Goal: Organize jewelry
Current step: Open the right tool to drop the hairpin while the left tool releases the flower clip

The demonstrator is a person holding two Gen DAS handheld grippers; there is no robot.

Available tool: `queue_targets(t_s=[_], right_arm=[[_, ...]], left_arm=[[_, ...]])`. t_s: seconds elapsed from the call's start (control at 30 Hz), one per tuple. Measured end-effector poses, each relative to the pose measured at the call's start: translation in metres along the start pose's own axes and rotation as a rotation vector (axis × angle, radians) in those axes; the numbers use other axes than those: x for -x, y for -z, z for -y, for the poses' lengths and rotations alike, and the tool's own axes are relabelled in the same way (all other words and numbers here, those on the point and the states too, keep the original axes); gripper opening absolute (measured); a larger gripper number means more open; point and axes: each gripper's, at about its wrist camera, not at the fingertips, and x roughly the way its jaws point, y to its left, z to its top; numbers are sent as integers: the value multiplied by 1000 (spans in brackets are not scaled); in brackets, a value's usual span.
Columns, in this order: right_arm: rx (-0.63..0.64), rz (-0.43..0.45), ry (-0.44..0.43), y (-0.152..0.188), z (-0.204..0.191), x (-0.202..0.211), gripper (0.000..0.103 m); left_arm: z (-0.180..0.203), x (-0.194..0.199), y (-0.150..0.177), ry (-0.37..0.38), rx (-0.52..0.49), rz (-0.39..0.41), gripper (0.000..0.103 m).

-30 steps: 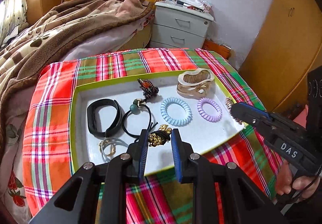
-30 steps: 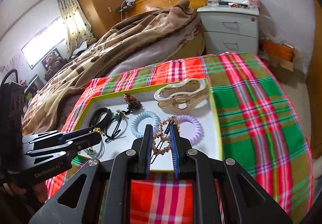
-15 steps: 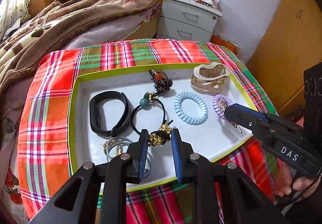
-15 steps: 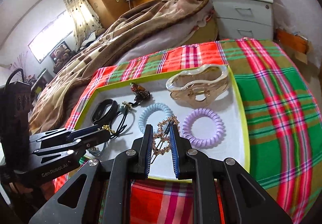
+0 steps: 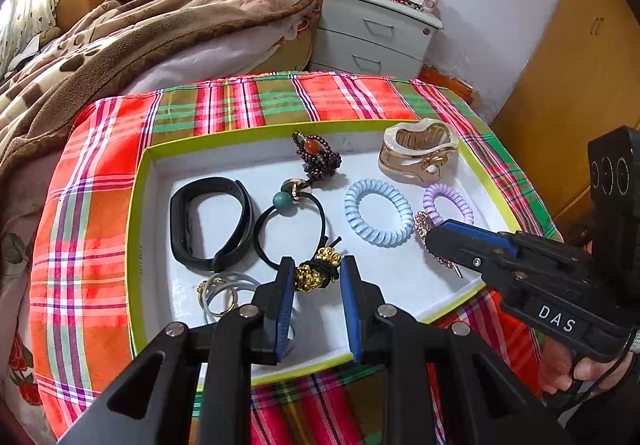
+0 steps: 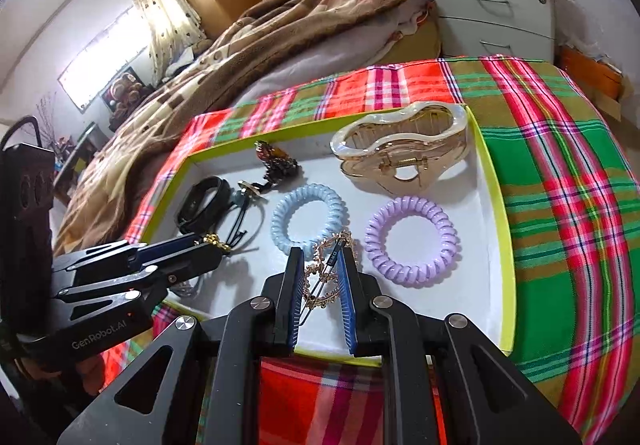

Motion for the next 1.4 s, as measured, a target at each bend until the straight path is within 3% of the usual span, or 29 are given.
queue_targets(t_s=[0.1, 0.2, 0.7, 1.4], right_arm=[[-1, -1, 15, -1, 3, 1, 17], [-3, -2, 38, -2, 9, 1, 9], [9, 19, 113, -6, 18, 6, 9], [-9, 51, 139, -5, 21, 16, 9]], left_arm=[[1, -2, -1, 3, -3, -6, 24], [4, -7, -2, 9, -6, -14, 24], [13, -20, -3, 8, -21, -35, 24], [23, -28, -11, -36, -21, -12, 28]])
